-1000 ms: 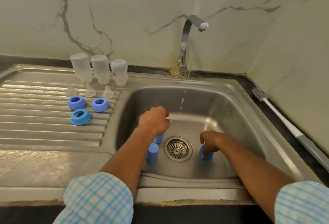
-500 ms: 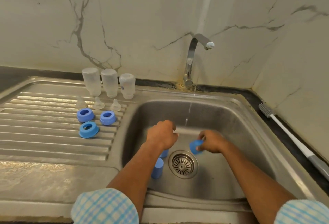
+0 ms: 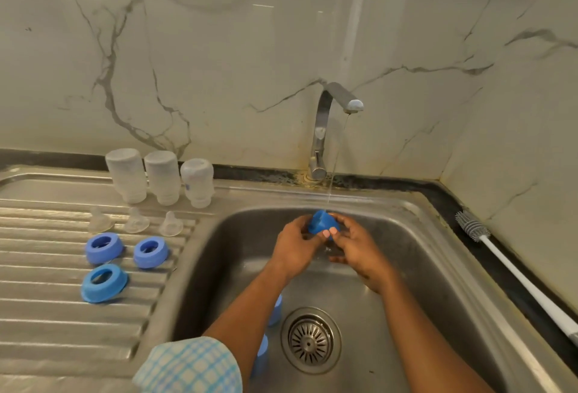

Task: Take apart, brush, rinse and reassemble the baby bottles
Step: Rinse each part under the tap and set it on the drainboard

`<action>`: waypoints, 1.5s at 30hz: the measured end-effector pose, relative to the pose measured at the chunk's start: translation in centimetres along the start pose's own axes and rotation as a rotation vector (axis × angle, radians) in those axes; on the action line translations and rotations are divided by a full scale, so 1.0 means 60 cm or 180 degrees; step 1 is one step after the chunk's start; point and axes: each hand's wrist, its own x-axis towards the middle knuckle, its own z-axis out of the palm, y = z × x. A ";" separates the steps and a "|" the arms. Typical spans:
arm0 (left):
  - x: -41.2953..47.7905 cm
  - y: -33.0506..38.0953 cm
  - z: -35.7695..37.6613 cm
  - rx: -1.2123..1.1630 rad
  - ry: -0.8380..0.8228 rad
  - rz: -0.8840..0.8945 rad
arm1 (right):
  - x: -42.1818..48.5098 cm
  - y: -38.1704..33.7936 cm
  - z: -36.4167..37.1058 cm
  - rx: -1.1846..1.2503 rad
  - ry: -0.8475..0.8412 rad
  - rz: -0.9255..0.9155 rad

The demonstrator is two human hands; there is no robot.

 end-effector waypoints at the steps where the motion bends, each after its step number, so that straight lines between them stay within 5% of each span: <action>1: 0.002 -0.002 0.001 -0.0080 0.0117 0.0086 | 0.000 0.000 0.001 0.0002 0.0009 -0.0010; 16: 0.001 -0.004 0.007 0.0231 0.0612 0.0509 | 0.008 -0.020 0.006 -0.0356 0.0527 -0.0093; 23: -0.006 -0.013 0.000 0.0715 0.0308 0.0691 | 0.015 -0.015 0.019 -0.1477 0.0499 -0.0460; 29: -0.009 -0.007 -0.005 0.0966 -0.0038 0.0943 | 0.023 -0.022 0.023 -0.2704 0.1306 -0.0667; 36: -0.003 -0.033 -0.020 0.0784 0.0069 0.0674 | 0.038 -0.019 0.038 -0.2456 0.0565 -0.0443; 41: -0.002 -0.030 -0.013 0.0837 -0.0075 0.0764 | 0.035 -0.018 0.034 -0.2724 0.1094 -0.0506; 45: -0.003 -0.035 -0.016 0.0941 -0.0067 0.0688 | 0.039 -0.023 0.035 -0.2488 0.0448 -0.0372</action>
